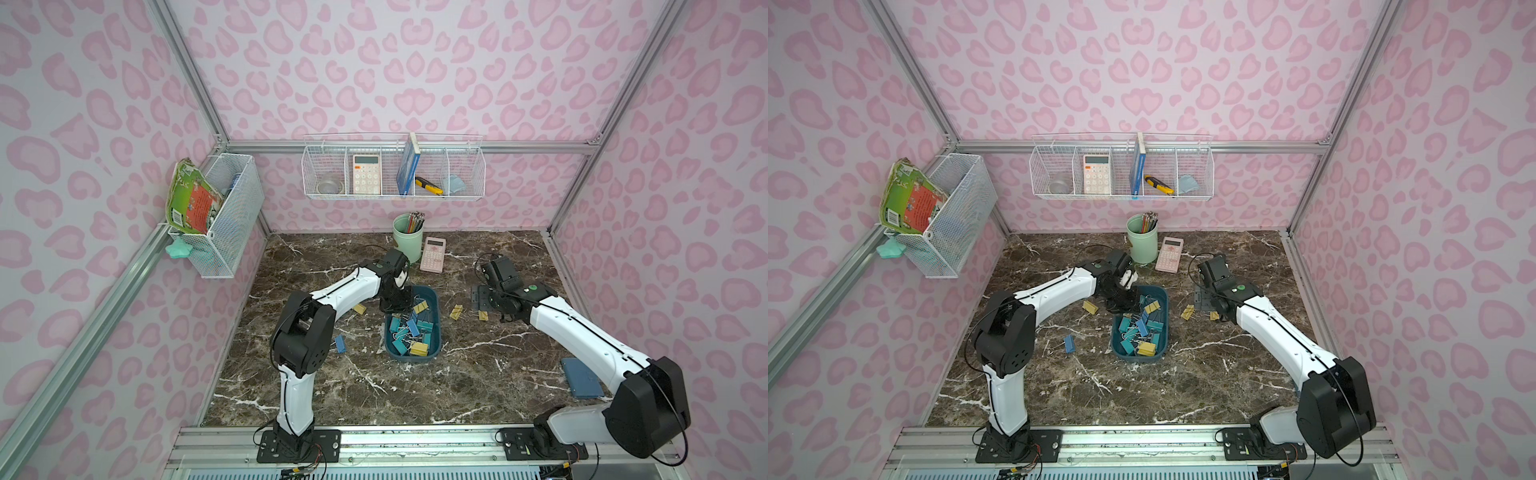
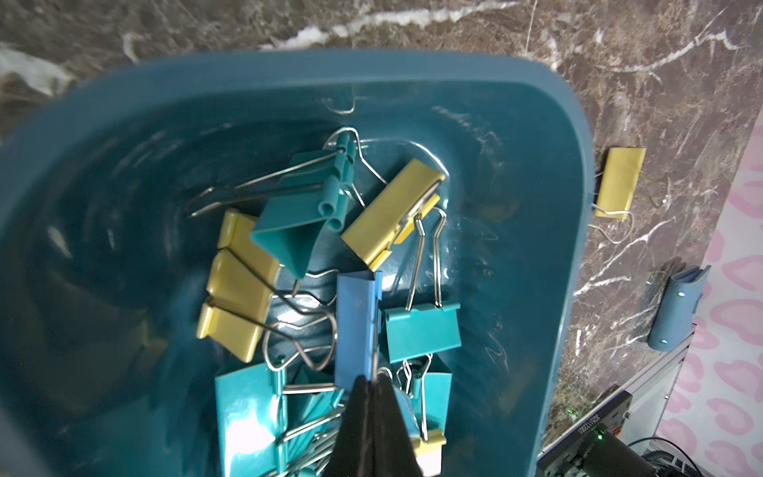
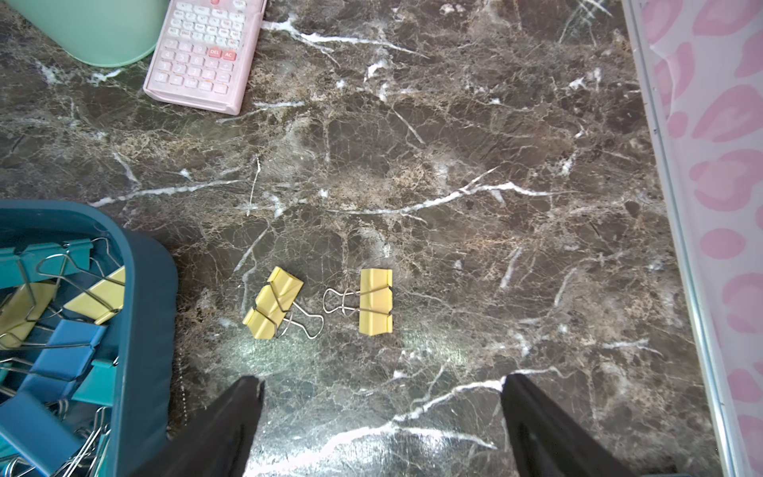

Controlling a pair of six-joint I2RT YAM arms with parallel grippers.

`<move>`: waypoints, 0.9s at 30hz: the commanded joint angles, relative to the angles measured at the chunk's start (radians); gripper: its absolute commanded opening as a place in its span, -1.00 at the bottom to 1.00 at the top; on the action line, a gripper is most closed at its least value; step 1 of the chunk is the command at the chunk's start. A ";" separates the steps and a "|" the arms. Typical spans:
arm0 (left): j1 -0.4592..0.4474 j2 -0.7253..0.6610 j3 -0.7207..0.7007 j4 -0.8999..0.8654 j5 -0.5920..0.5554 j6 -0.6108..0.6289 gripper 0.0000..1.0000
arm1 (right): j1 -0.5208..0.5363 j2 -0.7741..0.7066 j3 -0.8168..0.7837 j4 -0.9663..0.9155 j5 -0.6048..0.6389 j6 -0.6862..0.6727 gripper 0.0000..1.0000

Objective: Take out the binder clips from the storage box
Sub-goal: Pick up the binder clip from the storage box.

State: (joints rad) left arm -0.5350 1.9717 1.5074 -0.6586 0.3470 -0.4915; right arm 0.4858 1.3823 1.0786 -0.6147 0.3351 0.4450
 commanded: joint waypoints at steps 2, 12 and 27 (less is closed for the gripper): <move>0.001 -0.053 -0.001 -0.006 -0.027 -0.011 -1.00 | 0.014 -0.005 0.010 -0.008 0.002 0.007 0.90; 0.007 -0.279 -0.113 0.064 -0.092 -0.106 -1.00 | 0.098 0.033 0.081 0.007 0.010 -0.010 0.98; 0.218 -0.742 -0.539 0.111 -0.220 -0.300 -1.00 | 0.290 0.224 0.241 0.038 -0.008 -0.018 0.98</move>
State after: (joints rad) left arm -0.3408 1.2636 1.0149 -0.5545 0.1394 -0.7479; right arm 0.7601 1.5867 1.2964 -0.5804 0.3195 0.4248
